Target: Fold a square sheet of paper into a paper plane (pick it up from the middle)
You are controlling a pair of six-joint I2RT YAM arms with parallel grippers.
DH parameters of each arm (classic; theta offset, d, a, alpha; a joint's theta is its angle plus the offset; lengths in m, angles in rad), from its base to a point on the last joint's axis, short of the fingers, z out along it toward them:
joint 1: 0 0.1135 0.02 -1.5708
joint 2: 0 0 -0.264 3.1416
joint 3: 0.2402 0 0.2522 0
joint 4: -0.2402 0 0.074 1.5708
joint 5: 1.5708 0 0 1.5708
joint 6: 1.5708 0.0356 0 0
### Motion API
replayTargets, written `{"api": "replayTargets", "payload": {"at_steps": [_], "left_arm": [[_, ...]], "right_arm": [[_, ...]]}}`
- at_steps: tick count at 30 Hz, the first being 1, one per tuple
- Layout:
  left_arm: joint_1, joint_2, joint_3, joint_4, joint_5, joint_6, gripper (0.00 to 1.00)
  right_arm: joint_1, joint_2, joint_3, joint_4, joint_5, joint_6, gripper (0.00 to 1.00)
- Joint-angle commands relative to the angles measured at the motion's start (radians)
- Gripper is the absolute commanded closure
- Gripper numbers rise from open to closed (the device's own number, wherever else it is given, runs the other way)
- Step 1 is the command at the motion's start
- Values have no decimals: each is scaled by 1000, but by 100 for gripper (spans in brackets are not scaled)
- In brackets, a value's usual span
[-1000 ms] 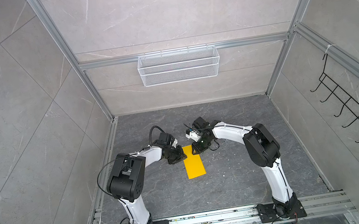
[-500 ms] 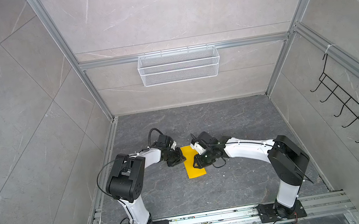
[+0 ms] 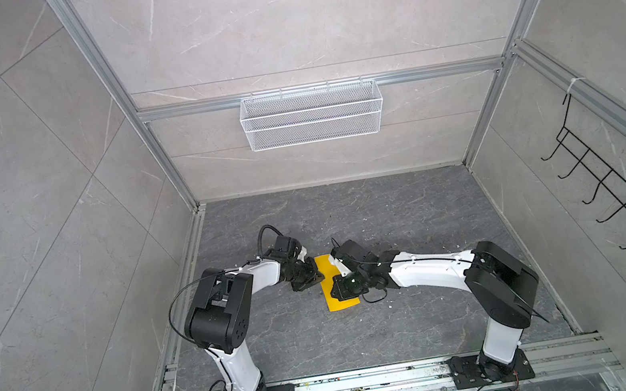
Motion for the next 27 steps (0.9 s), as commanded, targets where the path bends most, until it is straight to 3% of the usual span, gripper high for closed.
{"api": "replayTargets", "payload": {"at_steps": [1,16,27], "left_arm": [[-3,-1,-24,-11,-8,-19,86],[-3,-43,-11,23,27,-64,84],[-3,-43,13,47,85,-37,82]], "right_arm": [[13,52,39,32,-32,27,90],[17,212,154,-52,-40,44,92],[-2,135,81,-145,52,-1,91]]}}
